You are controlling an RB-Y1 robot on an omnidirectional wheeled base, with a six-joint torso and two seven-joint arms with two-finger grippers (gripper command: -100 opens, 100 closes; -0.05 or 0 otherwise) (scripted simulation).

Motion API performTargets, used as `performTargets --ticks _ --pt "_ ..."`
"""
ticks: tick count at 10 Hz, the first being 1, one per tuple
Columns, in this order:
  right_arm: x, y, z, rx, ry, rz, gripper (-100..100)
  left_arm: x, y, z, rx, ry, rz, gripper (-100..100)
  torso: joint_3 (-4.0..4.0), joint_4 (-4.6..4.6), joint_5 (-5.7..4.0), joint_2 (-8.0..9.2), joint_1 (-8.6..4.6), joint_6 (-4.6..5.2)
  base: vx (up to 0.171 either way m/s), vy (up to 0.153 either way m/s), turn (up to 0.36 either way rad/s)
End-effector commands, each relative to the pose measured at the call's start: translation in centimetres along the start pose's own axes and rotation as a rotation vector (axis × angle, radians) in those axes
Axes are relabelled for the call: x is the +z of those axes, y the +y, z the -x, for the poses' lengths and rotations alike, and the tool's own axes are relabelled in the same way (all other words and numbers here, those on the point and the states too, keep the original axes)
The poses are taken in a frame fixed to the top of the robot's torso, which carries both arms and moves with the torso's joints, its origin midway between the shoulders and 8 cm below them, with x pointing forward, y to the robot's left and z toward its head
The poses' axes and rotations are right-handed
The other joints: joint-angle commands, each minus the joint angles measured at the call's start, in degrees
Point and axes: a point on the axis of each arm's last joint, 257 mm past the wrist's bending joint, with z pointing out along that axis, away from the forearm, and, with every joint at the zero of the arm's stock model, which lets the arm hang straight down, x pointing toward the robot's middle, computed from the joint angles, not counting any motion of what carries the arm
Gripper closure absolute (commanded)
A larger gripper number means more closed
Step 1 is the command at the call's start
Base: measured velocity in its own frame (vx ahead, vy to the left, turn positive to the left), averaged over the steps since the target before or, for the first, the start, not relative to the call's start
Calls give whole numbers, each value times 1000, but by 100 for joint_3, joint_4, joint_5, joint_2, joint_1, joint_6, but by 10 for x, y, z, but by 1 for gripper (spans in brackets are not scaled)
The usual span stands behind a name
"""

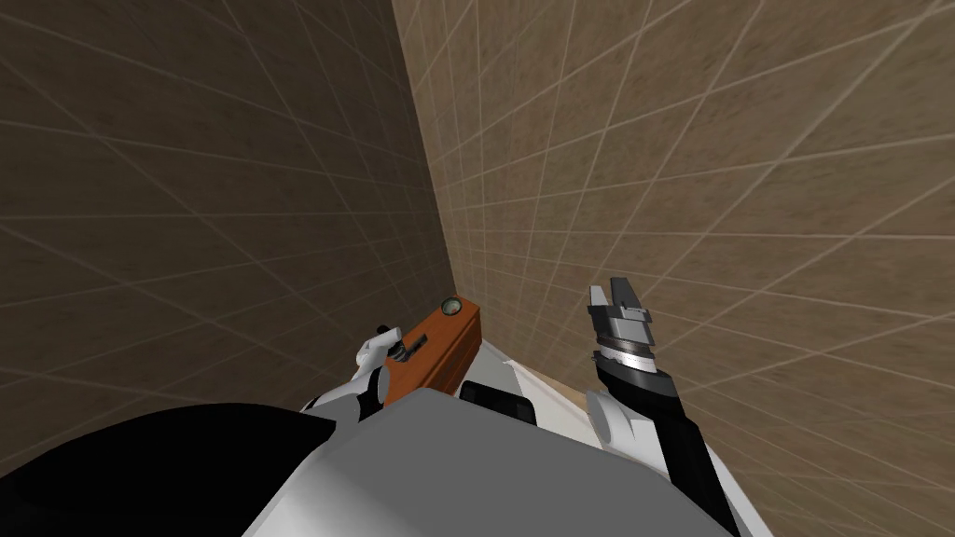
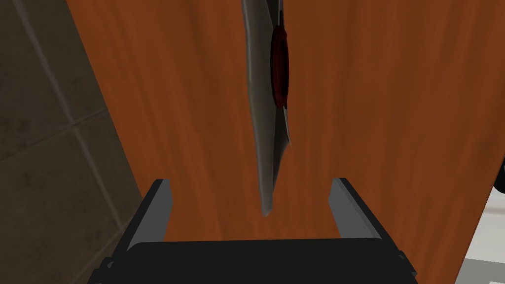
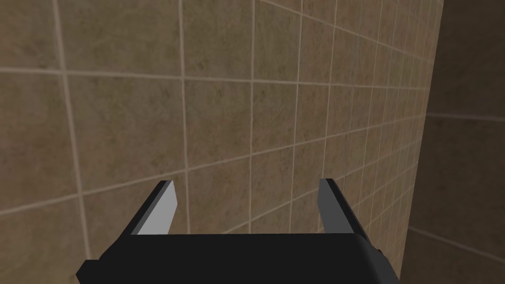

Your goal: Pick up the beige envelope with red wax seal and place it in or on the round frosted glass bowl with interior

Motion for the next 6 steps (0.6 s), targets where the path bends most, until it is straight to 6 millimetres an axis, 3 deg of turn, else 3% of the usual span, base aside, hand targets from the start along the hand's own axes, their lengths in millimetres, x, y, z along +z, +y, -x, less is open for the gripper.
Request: performTargets --ticks 1,6 --pt "0 0 0 0 0 0 0 2 13 5 -47 -7 61 -100 0 0 0 0 0 0 9 33 -155" --pt "0 0 0 0 0 0 0 0 36 14 -153 -17 194 -100 -2 -1 1 -3 4 -2 14 37 -105"
